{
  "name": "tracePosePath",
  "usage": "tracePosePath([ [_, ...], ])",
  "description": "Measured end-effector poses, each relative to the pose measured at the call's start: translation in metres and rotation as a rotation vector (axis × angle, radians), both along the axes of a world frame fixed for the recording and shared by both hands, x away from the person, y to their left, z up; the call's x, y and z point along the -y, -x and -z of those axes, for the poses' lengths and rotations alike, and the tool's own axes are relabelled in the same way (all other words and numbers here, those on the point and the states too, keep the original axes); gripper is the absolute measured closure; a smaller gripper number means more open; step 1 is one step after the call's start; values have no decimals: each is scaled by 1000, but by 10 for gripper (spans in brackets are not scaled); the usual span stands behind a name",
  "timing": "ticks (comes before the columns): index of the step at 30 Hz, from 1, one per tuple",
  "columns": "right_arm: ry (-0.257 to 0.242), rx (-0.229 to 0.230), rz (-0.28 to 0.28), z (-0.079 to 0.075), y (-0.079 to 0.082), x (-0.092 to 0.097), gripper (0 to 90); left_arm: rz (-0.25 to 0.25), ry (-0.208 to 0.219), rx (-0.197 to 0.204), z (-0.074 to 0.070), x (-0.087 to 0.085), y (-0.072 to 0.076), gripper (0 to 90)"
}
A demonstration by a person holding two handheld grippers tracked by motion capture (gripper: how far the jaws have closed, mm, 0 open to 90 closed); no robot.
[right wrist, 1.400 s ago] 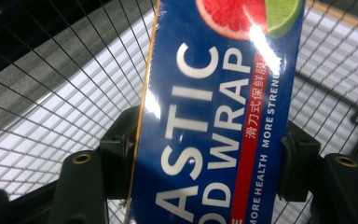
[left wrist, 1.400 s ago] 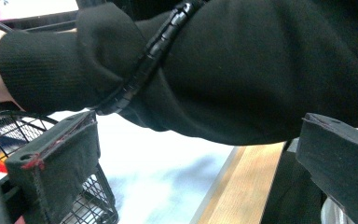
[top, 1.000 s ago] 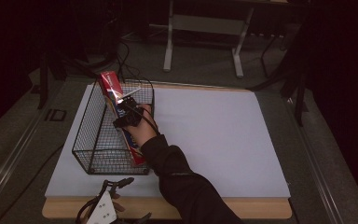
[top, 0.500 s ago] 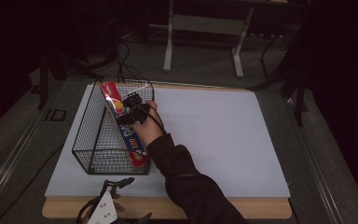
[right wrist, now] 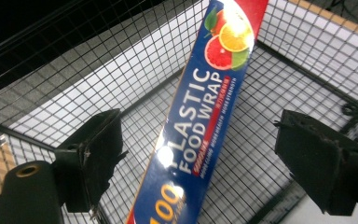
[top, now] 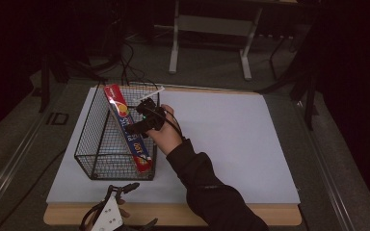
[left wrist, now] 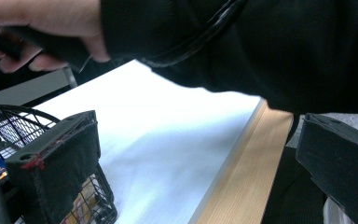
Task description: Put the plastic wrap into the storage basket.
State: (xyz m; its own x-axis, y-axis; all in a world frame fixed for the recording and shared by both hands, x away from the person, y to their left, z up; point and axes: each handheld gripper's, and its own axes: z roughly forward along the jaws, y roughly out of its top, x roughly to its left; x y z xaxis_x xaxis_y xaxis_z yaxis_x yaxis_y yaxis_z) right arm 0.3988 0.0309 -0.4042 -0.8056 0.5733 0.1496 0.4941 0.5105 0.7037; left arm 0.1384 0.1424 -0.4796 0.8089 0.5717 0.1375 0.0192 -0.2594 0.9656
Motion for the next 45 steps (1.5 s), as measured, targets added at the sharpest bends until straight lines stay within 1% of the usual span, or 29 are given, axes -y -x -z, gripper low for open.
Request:
tracePosePath([
  [2, 4, 8, -3, -2, 3, 7, 149, 0, -1, 2, 0, 0, 0, 1],
  [7, -10, 33, 1, -8, 9, 29, 149, -2, -5, 0, 0, 1, -1, 2],
  [8, -10, 33, 1, -8, 9, 29, 149, -2, -5, 0, 0, 1, -1, 1],
  [10, -20, 46, 16, -10, 13, 42, 149, -5, -7, -4, 1, 2, -1, 1],
  [13, -8, 62, 20, -10, 17, 53, 149, -7, -7, -3, 1, 2, -1, 1],
  [16, -12, 72, 27, -11, 21, 66, 149, -8, -8, -3, 1, 2, -1, 1],
  [20, -30, 84, 44, -9, 25, 85, 149, -8, -10, -3, 1, 2, -1, 1],
  [25, -43, 85, 52, -4, 30, 108, 149, -9, -12, -2, 1, 2, -1, 1],
  [26, -43, 85, 52, -4, 30, 108, 149, -9, -12, -2, 1, 2, -1, 1],
  [27, -44, 89, 52, -3, 32, 113, 149, -11, -12, -2, 1, 2, -1, 1],
  [28, -46, 97, 43, 1, 37, 125, 149, -12, -12, -2, 1, 2, -1, 1],
  [30, -43, 130, 60, 4, 42, 136, 152, -12, -11, -4, 1, 2, -2, 1],
  [31, -44, 134, 66, 5, 44, 142, 151, -11, -10, -3, 1, 3, -2, 1],
  [33, -41, 120, 71, 9, 47, 154, 151, -10, -14, -3, 1, 3, -2, 1],
  [36, -41, 126, 82, 15, 52, 171, 152, -9, -13, -4, 1, 4, -2, 1],
  [38, -31, 129, 88, 19, 55, 182, 152, -11, -14, -5, 1, 4, -2, 1],
  [42, -34, 121, 113, 26, 60, 203, 151, -10, -18, -7, 1, 5, -2, 1],
  [44, -46, 115, 127, 30, 62, 213, 151, -12, -18, -8, 2, 5, -2, 1],
  [45, -41, 112, 130, 32, 63, 216, 152, -12, -19, -8, 2, 5, -2, 1],
])
